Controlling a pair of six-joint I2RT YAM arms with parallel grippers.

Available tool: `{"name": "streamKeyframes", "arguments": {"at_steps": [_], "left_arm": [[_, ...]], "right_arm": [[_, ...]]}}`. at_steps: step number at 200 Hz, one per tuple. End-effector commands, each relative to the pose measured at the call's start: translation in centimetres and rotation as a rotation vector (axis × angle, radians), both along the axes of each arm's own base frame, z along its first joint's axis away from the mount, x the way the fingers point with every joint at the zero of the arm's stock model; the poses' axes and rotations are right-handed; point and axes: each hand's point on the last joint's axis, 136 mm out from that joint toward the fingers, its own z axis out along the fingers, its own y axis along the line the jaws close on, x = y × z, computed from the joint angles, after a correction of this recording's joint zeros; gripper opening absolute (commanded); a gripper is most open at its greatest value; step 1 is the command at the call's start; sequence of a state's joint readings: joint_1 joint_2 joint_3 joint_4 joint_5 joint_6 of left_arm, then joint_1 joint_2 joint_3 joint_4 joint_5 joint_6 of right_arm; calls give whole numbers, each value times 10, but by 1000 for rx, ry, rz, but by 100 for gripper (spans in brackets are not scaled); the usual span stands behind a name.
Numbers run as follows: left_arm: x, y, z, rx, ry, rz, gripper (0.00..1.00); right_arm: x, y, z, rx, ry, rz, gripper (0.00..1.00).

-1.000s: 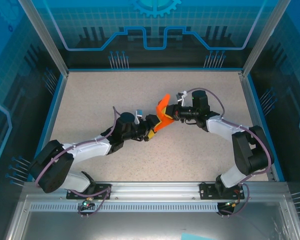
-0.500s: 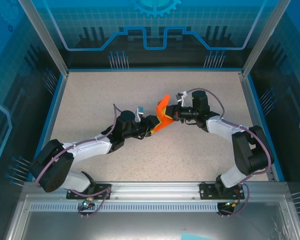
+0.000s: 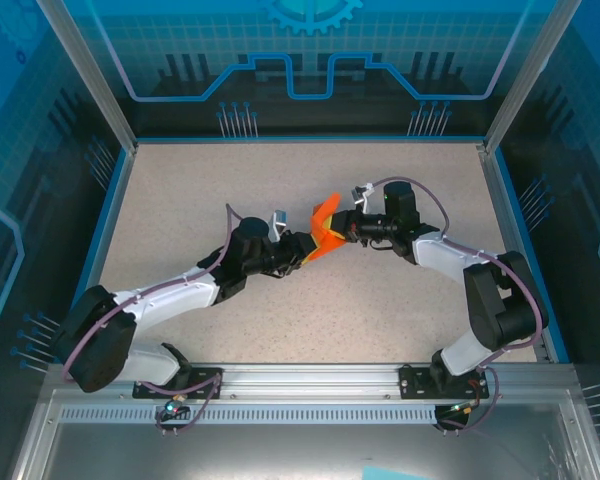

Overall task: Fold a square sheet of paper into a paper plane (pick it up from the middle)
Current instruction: Turn over the paper at the center of the table.

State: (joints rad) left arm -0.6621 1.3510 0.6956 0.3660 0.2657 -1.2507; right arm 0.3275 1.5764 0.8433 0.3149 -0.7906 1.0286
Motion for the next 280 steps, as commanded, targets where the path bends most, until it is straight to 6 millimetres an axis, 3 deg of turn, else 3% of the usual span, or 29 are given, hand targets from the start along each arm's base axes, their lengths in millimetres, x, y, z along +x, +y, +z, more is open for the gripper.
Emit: {"name": "streamKeyframes", "arguments": {"at_steps": [1,85,137,180,242,255,280], "left_arm": [[1,1,14,15,-43,-16,17],[-1,4,14,79,-50,-40,10],[-1,13,17,267,-95,-107,6],[-2,35,21,651,-202,-272,2],[21,99,25,1422,-360,-356,0],[27,102,24,1562,-416,-364,0],[30,87,13,1798,-572,-443,0]], "right_arm": [[-5,3,-1,4,-5,23,3],[-4,-1,-3,-29,-2,16,14],[-2,-21,-4,-77,-17,-19,31],[-1,-51,-10,-199,-36,-76,36],[5,-82,-4,-233,-58,-147,38],[6,-87,-4,-241,-60,-157,39],[7,-95,-2,-250,-64,-173,39]]}}
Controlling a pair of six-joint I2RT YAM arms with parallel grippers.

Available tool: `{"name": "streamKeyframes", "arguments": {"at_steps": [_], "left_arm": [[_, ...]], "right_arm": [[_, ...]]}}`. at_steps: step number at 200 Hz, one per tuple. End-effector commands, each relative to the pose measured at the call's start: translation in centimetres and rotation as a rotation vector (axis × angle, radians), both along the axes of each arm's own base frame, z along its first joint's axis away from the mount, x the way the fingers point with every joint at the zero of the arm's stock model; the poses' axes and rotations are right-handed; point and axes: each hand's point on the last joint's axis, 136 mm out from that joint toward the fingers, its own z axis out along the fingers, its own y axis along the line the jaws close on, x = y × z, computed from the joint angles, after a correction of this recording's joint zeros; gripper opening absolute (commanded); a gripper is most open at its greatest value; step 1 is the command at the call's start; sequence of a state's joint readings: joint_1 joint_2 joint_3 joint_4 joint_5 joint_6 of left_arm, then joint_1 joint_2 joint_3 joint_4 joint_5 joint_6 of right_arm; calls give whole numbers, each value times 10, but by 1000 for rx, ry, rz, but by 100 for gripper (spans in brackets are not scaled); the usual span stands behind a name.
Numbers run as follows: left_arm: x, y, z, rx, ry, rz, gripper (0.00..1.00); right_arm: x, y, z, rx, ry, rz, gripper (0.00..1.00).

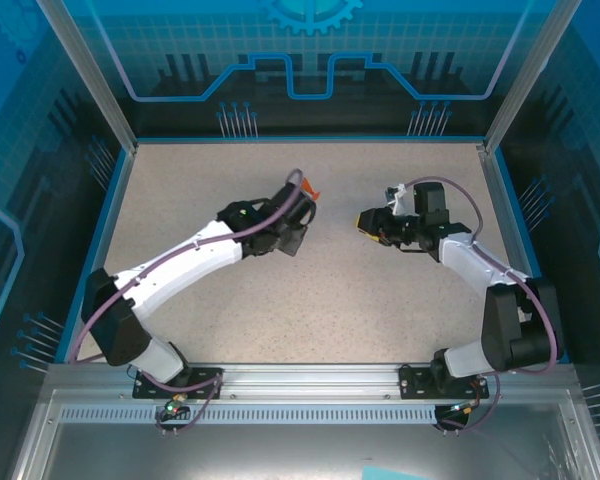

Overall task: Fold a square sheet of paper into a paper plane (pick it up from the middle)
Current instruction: Turn over the paper at the center of the table.

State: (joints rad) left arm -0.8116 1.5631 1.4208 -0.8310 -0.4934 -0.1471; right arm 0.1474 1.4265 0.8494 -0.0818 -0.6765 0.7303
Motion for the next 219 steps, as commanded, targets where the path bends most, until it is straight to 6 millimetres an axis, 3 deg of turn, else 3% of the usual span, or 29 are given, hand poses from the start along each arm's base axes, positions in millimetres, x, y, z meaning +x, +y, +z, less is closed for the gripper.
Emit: {"name": "streamKeyframes", "arguments": {"at_steps": [1,58,83,116,147,162,201,219], "left_arm": [[7,17,-5,407,-144,-105,0],[-16,-41,-75,715,-213,-405,0],[-35,-53,-117,802,-182,-515,0],[-50,-67,-151,850,-146,-595,0],[-55,-71,-158,829,-115,-611,0],[-59,-74,-159,812,-103,-621,12],[-72,-77,-164,750,-35,-635,19],[-81,-80,-161,668,11,-635,36]], "right_arm": [[2,-11,9,-24,-27,-15,39],[4,-27,16,-30,-49,-46,39],[7,-28,19,2,-40,-53,40],[9,-19,12,39,-19,-31,40],[8,1,-1,54,12,14,40],[8,15,-9,67,30,41,40],[8,41,-36,64,84,101,40],[6,42,-55,49,133,105,40]]}}
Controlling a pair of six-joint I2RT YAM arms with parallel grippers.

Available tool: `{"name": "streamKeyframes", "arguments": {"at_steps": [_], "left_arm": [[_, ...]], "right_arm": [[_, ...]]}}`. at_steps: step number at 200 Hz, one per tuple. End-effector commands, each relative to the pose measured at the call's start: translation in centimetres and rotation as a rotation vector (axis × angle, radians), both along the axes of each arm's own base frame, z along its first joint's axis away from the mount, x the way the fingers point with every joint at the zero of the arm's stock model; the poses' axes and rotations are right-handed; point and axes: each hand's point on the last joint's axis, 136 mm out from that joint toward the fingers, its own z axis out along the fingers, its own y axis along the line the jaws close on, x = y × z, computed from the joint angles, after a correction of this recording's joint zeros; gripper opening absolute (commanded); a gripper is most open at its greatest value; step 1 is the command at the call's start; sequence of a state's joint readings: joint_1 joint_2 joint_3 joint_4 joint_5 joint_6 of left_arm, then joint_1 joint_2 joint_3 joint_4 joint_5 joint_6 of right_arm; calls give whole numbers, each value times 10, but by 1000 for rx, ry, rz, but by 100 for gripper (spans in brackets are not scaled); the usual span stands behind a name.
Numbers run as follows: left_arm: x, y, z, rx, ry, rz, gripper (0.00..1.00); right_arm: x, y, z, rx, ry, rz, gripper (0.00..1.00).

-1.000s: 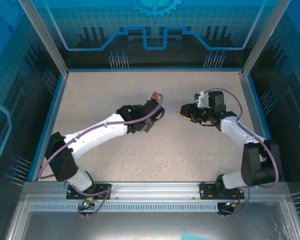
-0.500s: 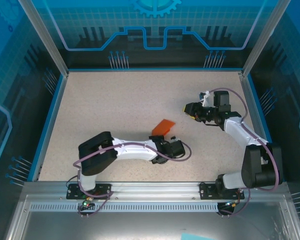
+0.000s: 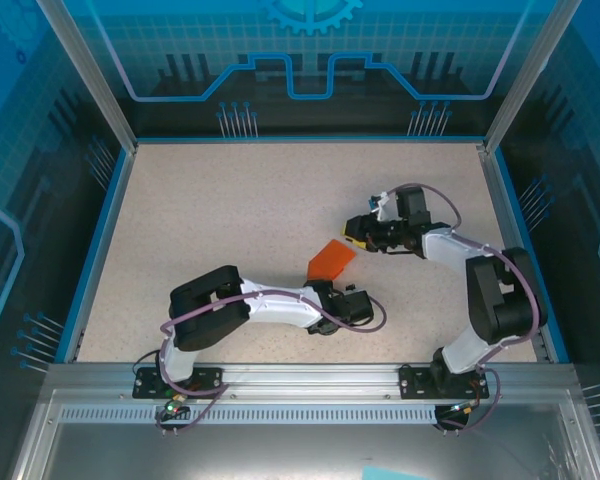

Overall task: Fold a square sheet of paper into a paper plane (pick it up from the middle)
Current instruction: Turn over the paper at the center of the table, then fold the wing for the fifth time at the center of the table.

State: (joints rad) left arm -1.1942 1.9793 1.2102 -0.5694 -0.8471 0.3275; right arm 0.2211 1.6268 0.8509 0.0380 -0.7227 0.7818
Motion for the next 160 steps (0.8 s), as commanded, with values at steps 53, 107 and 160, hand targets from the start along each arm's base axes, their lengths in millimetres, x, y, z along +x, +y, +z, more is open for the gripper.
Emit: {"name": "streamKeyframes", "arguments": {"at_steps": [53,107,160], "left_arm": [[-38,-20,37,-278,285,123,54],[-39,-22,103,-599,449,317,63],[4,18,115,-989,516,693,59]], "right_arm": [[6,10,-30,-39,59,50,37],[-5,5,-53,-96,115,67,36],[-7,6,-35,-106,64,79,36]]}}
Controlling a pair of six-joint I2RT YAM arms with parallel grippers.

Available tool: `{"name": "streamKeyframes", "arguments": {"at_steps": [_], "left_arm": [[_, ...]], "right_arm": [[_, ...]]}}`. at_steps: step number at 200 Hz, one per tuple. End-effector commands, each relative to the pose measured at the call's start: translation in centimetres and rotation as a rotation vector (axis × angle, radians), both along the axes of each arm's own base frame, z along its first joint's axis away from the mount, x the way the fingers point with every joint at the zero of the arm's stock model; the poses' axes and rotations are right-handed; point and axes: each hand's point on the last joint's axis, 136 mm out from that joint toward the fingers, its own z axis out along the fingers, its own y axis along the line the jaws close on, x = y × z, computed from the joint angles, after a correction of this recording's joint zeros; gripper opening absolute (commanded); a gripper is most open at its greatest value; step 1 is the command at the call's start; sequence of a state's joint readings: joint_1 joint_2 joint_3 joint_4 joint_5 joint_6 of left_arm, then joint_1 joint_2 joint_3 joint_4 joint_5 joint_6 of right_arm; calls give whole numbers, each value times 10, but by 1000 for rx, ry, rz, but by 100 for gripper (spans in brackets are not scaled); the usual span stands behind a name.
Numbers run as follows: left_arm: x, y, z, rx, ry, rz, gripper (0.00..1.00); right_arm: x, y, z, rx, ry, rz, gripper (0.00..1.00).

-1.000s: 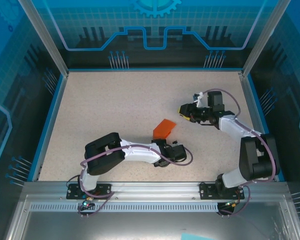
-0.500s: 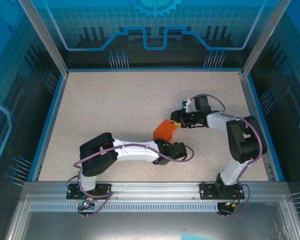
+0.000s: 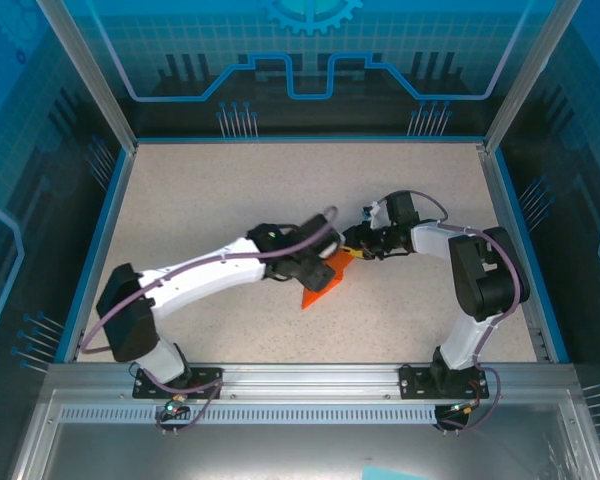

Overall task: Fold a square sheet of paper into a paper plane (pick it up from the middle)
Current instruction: Fold the wing for the fifth time at the center of the table.

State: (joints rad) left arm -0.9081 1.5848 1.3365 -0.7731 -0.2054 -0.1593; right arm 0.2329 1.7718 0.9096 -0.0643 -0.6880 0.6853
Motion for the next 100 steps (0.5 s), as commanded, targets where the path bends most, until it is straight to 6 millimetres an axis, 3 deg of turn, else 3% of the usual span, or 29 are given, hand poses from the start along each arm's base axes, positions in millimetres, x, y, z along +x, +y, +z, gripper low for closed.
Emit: {"name": "streamKeyframes", "arguments": {"at_steps": [1,64,100], "left_arm": [[-2,8,-10,-174,152,168,59],[-4,12,-75,-156,262,293,45],[-8,18,-93,-148,267,322,36]], "right_arm": [[-5,6,13,-10,-34,37,36],[-15,7,32,-30,-87,44,35],[-30,7,34,-29,-74,45,34]]}}
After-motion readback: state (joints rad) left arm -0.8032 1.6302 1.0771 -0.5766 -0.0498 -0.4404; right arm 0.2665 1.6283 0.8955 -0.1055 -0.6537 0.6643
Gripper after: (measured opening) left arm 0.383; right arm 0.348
